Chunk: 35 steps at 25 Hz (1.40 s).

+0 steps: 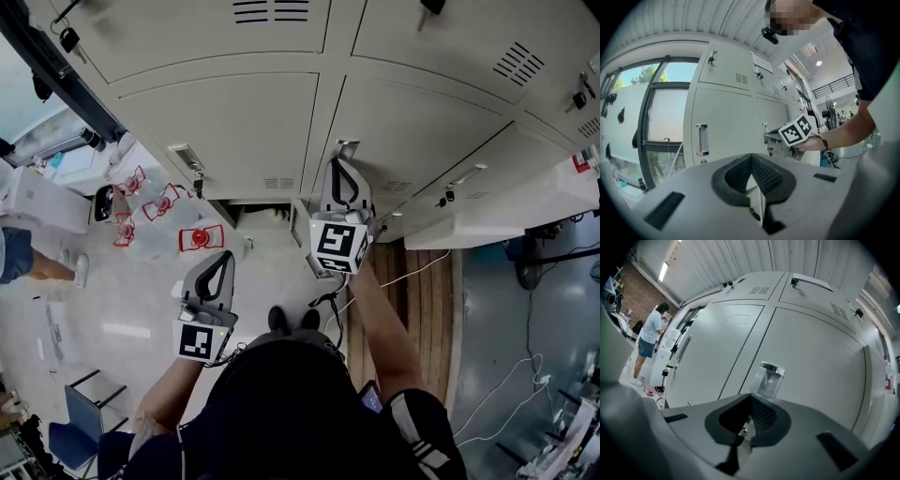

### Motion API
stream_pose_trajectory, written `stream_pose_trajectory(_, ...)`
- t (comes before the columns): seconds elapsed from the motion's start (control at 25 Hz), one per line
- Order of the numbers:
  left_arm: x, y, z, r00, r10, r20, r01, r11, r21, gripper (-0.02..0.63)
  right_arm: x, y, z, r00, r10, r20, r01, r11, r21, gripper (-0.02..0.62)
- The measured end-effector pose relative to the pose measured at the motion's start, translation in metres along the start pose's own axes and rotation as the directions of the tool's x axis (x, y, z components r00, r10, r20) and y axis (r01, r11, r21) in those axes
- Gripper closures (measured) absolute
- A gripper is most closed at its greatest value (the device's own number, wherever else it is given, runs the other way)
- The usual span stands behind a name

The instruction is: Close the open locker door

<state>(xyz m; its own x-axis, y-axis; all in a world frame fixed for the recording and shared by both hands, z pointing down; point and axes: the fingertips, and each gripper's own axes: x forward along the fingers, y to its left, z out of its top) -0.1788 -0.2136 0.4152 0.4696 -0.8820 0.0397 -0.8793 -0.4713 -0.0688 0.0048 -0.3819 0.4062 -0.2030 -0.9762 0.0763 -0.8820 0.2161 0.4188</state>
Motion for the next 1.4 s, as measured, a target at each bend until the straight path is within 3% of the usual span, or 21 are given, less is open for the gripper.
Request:
stream_pose_trajectory(0.6, -0.0004, 0.0005, -0.0013, 1.0, 0.006, -0.005, -0.006, 1.0, 0.0, 0.602, 0.0021, -0.0014, 0.0003, 0.998, 0.043, -0.037, -0.036, 0.986, 0.164, 0.595)
stream_pose_trajectory(1.4, -0.003, 0.0014, -0.0001, 0.999, 0.032, -0.008, -0.031, 0.999, 0.019, 0.603, 0.0004, -0.0016, 0.0013, 0.997, 0.073, -0.023, -0.068, 0.985, 0.161, 0.594)
